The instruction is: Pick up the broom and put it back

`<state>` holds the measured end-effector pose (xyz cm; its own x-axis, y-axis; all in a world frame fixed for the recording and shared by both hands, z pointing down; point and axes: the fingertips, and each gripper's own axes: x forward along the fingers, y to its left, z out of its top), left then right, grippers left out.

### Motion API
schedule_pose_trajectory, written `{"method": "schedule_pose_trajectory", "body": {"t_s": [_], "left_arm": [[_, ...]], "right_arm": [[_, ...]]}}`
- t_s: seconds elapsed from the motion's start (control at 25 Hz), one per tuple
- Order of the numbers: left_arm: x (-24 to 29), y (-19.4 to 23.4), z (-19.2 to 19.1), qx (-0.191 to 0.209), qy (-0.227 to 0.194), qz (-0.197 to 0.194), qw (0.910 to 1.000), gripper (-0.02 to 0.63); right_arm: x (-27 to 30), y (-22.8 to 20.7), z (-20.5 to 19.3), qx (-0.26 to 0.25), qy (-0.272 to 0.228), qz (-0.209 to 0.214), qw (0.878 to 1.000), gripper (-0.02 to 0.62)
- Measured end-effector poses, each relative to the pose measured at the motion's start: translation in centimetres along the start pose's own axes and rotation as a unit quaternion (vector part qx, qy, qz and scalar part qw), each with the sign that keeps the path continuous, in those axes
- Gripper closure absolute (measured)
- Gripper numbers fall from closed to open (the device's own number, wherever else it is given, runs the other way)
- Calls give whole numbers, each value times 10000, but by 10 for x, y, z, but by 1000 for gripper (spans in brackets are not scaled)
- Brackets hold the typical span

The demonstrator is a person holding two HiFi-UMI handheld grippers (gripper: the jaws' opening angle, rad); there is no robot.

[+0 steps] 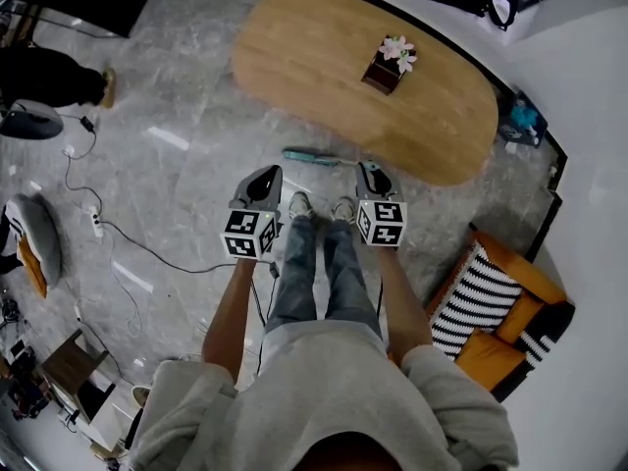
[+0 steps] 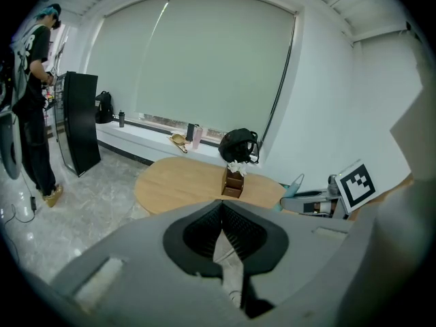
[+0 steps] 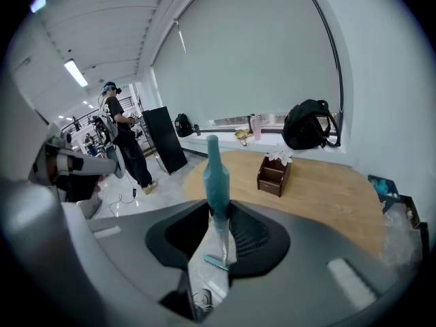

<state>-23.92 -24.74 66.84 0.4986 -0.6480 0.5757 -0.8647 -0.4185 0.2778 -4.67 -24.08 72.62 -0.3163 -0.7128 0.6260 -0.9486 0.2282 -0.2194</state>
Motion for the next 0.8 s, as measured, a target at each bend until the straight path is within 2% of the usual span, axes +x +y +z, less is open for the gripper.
{"method": "schedule_pose_trajectory", "body": {"t_s": [0.28,0.6,0.8], "left_arm": [[-14,1,7,17,-97,62,9999,603],[-42,-4,22,-3,-301,157,9994,603],[-54,-9,40,-8,-470,149,9988,603]], "right_arm": [[-27,27,11,-638,-66,243,9976,500],[-63,32,46,-921,-348,299,9947,502],[-90,34,73,-993,-643,188,9928,506]]}}
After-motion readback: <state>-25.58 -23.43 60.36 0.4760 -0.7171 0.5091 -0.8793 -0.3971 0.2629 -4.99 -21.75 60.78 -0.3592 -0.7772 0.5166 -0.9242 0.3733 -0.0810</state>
